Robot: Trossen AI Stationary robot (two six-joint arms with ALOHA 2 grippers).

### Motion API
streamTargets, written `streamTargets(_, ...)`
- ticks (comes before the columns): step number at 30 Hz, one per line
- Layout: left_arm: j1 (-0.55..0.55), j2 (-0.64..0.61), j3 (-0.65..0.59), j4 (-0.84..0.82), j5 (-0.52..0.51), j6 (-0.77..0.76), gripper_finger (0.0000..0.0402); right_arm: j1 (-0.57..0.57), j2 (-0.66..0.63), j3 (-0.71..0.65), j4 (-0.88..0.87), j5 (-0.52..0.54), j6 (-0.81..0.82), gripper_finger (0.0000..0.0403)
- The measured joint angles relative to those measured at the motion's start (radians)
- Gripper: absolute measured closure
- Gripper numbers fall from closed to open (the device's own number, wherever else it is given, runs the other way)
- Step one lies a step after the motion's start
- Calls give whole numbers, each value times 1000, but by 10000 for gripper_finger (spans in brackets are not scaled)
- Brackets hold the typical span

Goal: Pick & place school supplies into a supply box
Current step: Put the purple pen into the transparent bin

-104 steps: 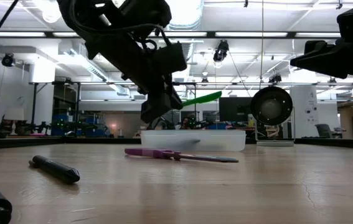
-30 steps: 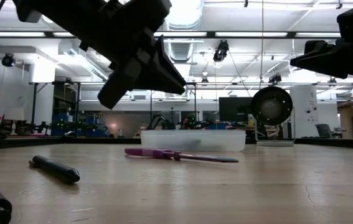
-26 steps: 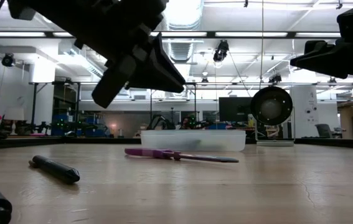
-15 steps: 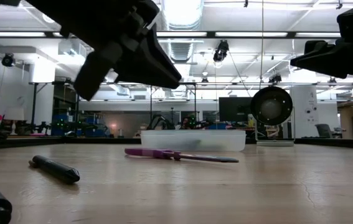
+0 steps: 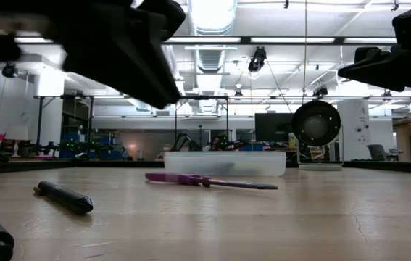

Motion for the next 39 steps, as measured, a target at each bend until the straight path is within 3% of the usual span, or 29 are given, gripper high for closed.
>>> streamTargets(13, -87, -1, -2, -108, 73, -137, 340, 0, 0, 0, 0, 0, 0, 334)
streamTargets(21, -138, -16, -2, -116, 184, -242, 340, 0, -1, 0, 0, 0, 0, 335)
streamTargets(39, -233, -45, -3, -202, 189, -335, 340, 0, 0, 0, 0, 0, 0, 335)
